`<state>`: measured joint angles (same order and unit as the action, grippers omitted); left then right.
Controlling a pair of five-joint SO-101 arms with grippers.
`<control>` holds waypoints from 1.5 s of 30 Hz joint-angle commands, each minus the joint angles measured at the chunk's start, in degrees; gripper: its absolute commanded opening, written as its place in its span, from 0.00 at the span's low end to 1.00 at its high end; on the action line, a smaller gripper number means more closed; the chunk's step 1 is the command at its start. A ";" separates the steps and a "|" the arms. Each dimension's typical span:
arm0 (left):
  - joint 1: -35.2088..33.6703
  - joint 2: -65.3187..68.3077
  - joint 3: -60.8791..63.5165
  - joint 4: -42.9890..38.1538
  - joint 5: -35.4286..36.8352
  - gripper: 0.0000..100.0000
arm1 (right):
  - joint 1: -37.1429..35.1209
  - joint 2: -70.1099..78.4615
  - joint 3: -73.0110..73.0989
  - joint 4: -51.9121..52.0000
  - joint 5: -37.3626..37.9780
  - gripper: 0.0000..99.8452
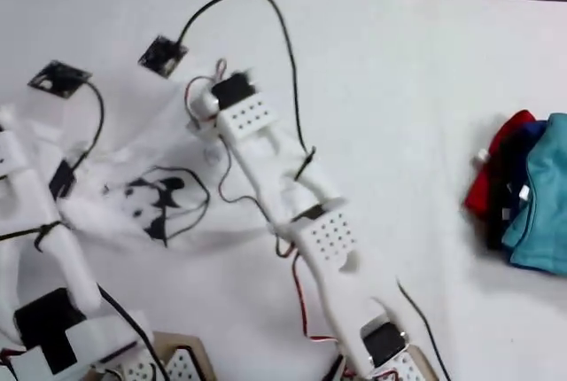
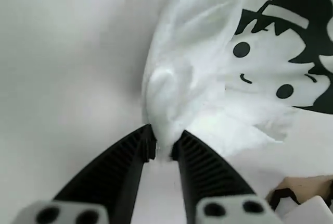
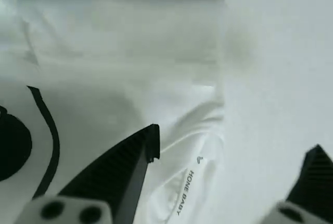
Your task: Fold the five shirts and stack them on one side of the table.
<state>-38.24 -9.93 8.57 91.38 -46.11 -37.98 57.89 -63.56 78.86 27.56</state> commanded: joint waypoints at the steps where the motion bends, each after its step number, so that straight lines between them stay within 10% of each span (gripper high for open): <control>1: -0.97 -0.09 -6.64 3.08 -0.09 0.23 | -1.45 1.45 -4.75 -0.13 0.53 0.48; 8: -1.93 0.00 -25.89 8.18 5.36 0.26 | -1.63 7.43 -5.27 11.74 2.20 0.45; 15: -1.85 0.18 -33.89 9.49 5.98 0.26 | 3.38 7.96 -4.57 22.37 8.00 0.01; 30: -0.88 0.35 -19.47 -0.26 5.98 0.26 | 19.21 -13.23 10.64 21.85 8.18 0.03; 39: -0.26 0.35 -16.92 -1.58 5.98 0.26 | 19.65 -9.80 1.49 3.30 7.56 0.37; 45: -0.35 0.35 -16.92 -0.97 5.98 0.26 | 19.30 -1.27 1.49 -10.68 -4.22 0.37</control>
<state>-38.95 -9.58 -8.40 90.51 -40.66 -18.64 55.34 -59.87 72.97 27.65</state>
